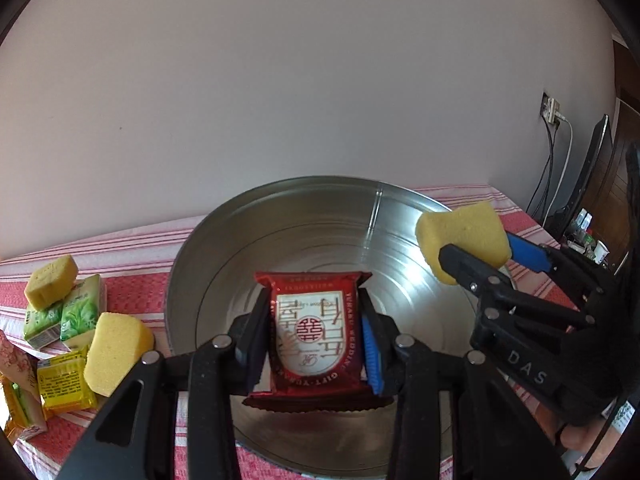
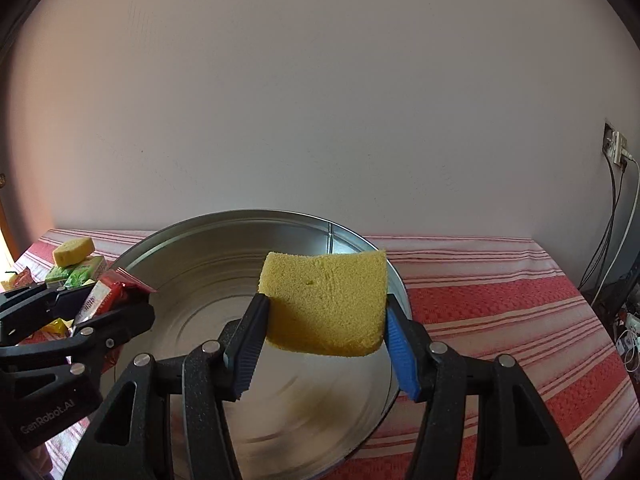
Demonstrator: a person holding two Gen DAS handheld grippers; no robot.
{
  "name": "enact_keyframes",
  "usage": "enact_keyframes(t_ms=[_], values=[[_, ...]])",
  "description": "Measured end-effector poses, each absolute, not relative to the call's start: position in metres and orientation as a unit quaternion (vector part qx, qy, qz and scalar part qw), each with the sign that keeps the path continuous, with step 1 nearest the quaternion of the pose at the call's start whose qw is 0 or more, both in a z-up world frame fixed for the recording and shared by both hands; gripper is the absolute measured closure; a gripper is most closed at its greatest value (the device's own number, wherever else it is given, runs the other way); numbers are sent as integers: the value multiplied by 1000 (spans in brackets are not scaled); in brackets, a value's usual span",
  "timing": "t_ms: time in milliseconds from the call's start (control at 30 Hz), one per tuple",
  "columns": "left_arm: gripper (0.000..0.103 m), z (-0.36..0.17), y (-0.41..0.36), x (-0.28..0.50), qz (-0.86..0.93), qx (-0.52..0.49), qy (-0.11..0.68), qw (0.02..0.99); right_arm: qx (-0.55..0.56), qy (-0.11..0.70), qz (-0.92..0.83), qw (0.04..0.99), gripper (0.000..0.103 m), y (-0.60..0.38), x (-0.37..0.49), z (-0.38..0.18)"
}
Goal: Organize objects
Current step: 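Carry both items over the blue tin and open both tools to drop them, then return left tool to the pile and grasp the yellow XianWei cracker packet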
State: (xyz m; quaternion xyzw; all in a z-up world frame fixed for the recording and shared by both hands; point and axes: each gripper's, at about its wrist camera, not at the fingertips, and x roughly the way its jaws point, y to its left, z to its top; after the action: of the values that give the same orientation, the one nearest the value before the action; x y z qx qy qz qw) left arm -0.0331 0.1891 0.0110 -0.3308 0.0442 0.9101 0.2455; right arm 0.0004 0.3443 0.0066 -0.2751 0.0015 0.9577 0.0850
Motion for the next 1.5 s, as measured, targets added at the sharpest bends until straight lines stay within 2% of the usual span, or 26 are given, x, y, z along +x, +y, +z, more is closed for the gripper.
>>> enact_keyframes(t_ms=[367, 467, 533, 600, 633, 800, 1500], values=[[62, -6, 197, -40, 919, -328, 50, 212, -299, -7, 951, 79, 42, 330, 1, -9], [47, -2, 193, -34, 928, -316, 47, 191, -289, 7, 954, 81, 34, 334, 7, -7], [25, 3, 185, -35, 934, -306, 36, 183, -280, 23, 956, 89, 29, 337, 11, -4], [7, 9, 180, -31, 938, -296, 18, 182, -271, 51, 957, 92, 24, 347, 13, -1], [4, 12, 177, -28, 940, -288, 13, 181, -265, 67, 958, 88, 22, 350, 16, 1], [1, 22, 165, -16, 955, -251, 34, 155, -221, 115, 965, 81, 17, 361, 27, 6], [1, 7, 125, -12, 971, -220, 64, 70, -110, 70, 982, 135, 17, 347, 51, 19]])
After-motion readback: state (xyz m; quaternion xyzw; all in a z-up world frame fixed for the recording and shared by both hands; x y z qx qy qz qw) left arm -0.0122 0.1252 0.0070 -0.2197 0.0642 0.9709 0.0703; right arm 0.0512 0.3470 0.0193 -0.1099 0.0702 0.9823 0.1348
